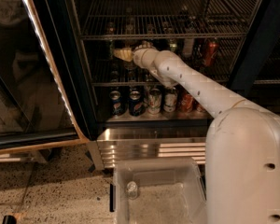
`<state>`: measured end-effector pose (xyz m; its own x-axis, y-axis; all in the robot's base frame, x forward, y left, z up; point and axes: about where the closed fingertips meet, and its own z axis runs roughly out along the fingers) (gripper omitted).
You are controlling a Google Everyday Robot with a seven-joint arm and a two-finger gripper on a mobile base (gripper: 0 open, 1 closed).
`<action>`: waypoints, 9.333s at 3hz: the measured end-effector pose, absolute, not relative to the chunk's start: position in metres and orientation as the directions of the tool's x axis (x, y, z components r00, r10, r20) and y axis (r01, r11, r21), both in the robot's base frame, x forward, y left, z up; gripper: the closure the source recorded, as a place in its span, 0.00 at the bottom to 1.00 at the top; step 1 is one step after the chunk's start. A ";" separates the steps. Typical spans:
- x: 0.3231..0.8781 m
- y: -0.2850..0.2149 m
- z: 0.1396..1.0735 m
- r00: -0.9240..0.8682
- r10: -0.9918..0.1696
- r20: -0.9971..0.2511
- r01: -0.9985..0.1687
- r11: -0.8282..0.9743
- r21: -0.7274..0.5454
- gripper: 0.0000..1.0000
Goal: Pick water bottle from middle shelf of fridge
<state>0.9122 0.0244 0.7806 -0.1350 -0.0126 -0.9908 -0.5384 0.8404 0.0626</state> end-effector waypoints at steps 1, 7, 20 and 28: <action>0.919 0.031 0.782 -0.128 -0.020 -0.992 -0.538 0.841 0.053 0.40; 0.939 0.035 0.769 -0.137 -0.032 -0.990 -0.490 0.871 0.039 0.67; 0.830 0.045 0.789 -0.113 -0.053 -0.992 -0.479 0.878 0.008 1.00; 0.789 0.048 0.775 -0.254 -0.066 -0.965 -0.514 0.854 0.076 1.00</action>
Offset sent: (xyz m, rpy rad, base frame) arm 0.0148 0.0108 0.0039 -0.0226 -0.0202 -0.0227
